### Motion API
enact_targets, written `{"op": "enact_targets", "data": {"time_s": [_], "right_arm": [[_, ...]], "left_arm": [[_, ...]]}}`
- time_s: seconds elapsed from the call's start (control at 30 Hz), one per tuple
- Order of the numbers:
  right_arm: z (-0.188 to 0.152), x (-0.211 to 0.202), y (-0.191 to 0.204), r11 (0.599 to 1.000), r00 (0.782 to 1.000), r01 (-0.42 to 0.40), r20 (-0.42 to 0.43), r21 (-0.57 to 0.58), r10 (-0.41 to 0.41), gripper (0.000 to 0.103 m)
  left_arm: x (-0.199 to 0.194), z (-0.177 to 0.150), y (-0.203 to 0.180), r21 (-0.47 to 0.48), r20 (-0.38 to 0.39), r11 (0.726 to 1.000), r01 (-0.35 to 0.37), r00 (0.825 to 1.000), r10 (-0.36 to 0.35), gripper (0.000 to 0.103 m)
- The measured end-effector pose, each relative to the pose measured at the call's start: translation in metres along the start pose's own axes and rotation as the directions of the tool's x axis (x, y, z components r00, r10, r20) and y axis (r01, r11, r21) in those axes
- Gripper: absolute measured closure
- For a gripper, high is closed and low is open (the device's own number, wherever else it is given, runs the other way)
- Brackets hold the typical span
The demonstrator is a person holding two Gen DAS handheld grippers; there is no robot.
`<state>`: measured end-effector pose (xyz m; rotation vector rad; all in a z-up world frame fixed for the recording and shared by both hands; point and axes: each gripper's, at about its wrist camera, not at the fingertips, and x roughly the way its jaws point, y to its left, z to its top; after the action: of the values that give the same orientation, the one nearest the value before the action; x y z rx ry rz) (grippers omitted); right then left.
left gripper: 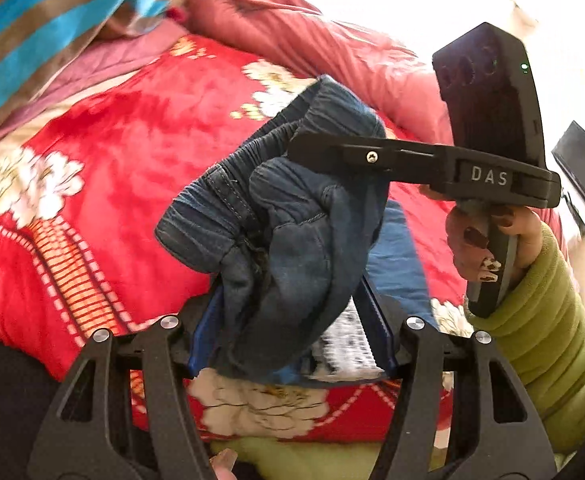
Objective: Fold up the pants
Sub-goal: 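Fold the waistband over toward the lace hem with the right gripper and release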
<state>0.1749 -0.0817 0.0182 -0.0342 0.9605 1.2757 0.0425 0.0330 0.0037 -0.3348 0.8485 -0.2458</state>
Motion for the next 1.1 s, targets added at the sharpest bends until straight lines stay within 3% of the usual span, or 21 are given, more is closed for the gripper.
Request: {"op": "enact_targets", "data": {"time_s": [0.1,0.13,0.17,0.23,0.33,0.4,0.5,0.6,0.73,0.77,0.8,0.83,0.93,1.0,1.1], "right_arm": [[-0.017,-0.025,-0.009,0.999,0.998,0.029,0.052,0.044,-0.032,0.064],[-0.023,-0.033,-0.013,0.997,0.997,0.040,0.070,0.064,-0.044,0.058],[-0.029,-0.040,-0.017,0.995,0.994,0.051,0.091,0.088,-0.059,0.043],[-0.047,-0.061,-0.031,0.977,0.982,0.108,0.135,0.183,-0.133,0.025],[-0.079,-0.085,-0.050,0.933,0.964,0.166,0.147,0.319,-0.221,0.025],[-0.098,-0.095,-0.057,0.907,0.956,0.192,0.137,0.374,-0.258,0.024],[-0.118,-0.102,-0.061,0.875,0.951,0.198,0.128,0.441,-0.280,0.019],[-0.126,-0.099,-0.066,0.862,0.958,0.182,0.111,0.473,-0.263,0.015],[-0.120,-0.068,-0.074,0.832,0.970,0.204,0.006,0.516,-0.242,0.013],[-0.120,-0.062,-0.076,0.827,0.975,0.186,0.001,0.530,-0.220,0.016],[-0.117,-0.057,-0.075,0.837,0.983,0.150,0.012,0.527,-0.183,0.026],[-0.113,-0.054,-0.073,0.849,0.987,0.122,0.025,0.514,-0.157,0.056],[-0.096,-0.069,-0.053,0.896,0.979,0.107,0.110,0.431,-0.169,0.065],[-0.089,-0.078,-0.046,0.911,0.972,0.122,0.139,0.394,-0.190,0.065],[-0.091,-0.070,-0.055,0.892,0.963,0.215,0.066,0.398,-0.262,0.065]], "left_arm": [[0.007,0.000,-0.021,0.055,-0.002,0.998,0.023,1.000,-0.023,0.050],[0.012,-0.002,-0.032,0.085,-0.014,0.995,0.044,0.999,-0.043,0.049],[0.014,-0.006,-0.039,0.105,-0.022,0.993,0.058,0.998,-0.056,0.046],[0.021,-0.013,-0.055,0.152,-0.052,0.983,0.103,0.994,-0.096,0.044],[0.026,-0.025,-0.073,0.204,-0.101,0.961,0.185,0.981,-0.167,0.043],[0.016,-0.027,-0.075,0.232,-0.077,0.952,0.200,0.979,-0.187,0.043],[-0.005,-0.017,-0.063,0.218,0.021,0.966,0.140,0.989,-0.148,0.042],[0.001,-0.010,-0.050,0.183,0.031,0.983,0.027,0.999,-0.034,0.042],[0.036,-0.013,-0.040,0.171,-0.047,0.985,-0.018,0.999,0.026,0.071],[0.043,-0.014,-0.042,0.187,-0.062,0.982,-0.017,0.998,0.029,0.072],[0.046,-0.018,-0.048,0.209,-0.070,0.978,-0.017,0.997,0.032,0.072],[0.048,-0.021,-0.056,0.240,-0.076,0.971,-0.017,0.996,0.037,0.072],[0.047,-0.027,-0.074,0.302,-0.083,0.953,0.017,0.997,0.009,0.072],[0.049,-0.037,-0.079,0.327,-0.103,0.944,0.032,0.995,0.002,0.072],[0.055,-0.048,-0.083,0.336,-0.134,0.941,0.040,0.991,0.005,0.072]]}}
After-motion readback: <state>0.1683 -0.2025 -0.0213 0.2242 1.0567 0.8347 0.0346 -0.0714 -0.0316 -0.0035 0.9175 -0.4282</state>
